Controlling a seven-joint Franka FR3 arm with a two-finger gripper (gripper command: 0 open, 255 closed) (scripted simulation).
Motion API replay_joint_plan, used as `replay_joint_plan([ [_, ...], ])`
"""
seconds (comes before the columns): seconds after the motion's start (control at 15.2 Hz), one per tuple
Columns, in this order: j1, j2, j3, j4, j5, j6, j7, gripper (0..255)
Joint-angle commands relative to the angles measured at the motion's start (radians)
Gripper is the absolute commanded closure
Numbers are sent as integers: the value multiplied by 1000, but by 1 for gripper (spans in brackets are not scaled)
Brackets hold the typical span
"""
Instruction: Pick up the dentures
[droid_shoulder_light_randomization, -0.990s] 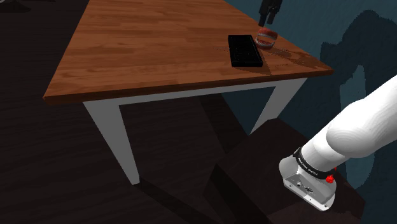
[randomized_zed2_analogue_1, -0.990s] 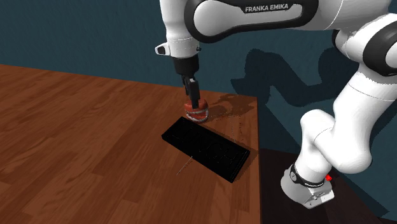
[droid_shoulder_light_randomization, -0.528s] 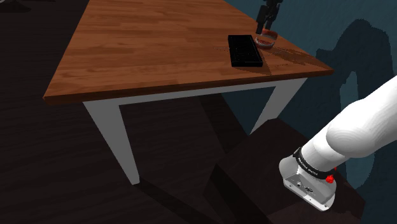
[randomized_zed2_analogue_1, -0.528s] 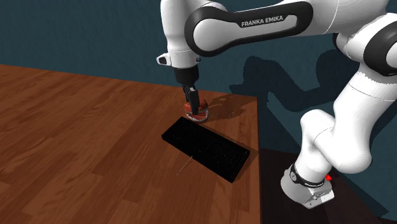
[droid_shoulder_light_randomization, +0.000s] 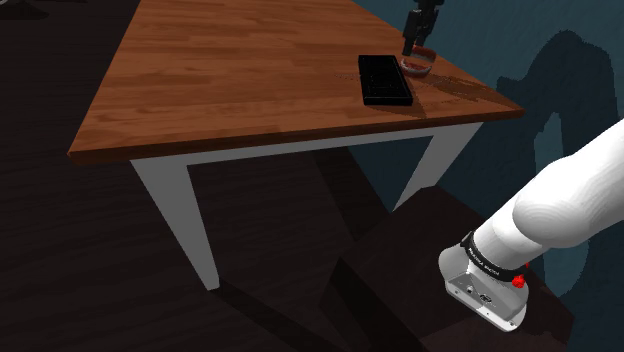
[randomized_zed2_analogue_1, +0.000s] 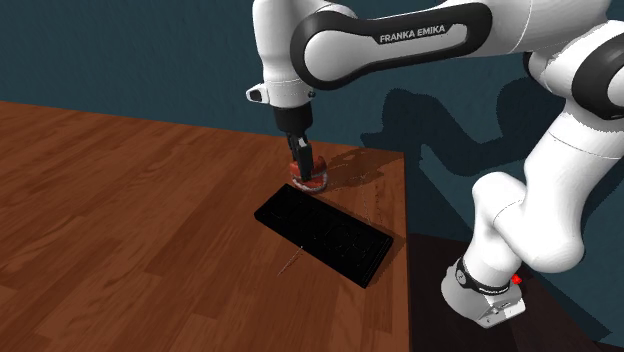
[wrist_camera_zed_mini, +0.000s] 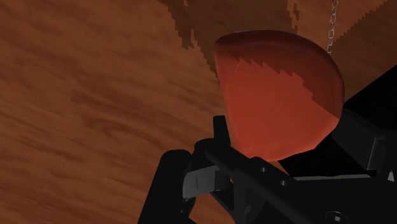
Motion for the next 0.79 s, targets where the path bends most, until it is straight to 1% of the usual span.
replay_joint_plan([
  [0.0,0,1,0,-1,0,0,0,255],
  [0.07,0,3,-1,0,0,0,0,255],
  [0.73,0,24,-1,158,4,-138,-4,255],
])
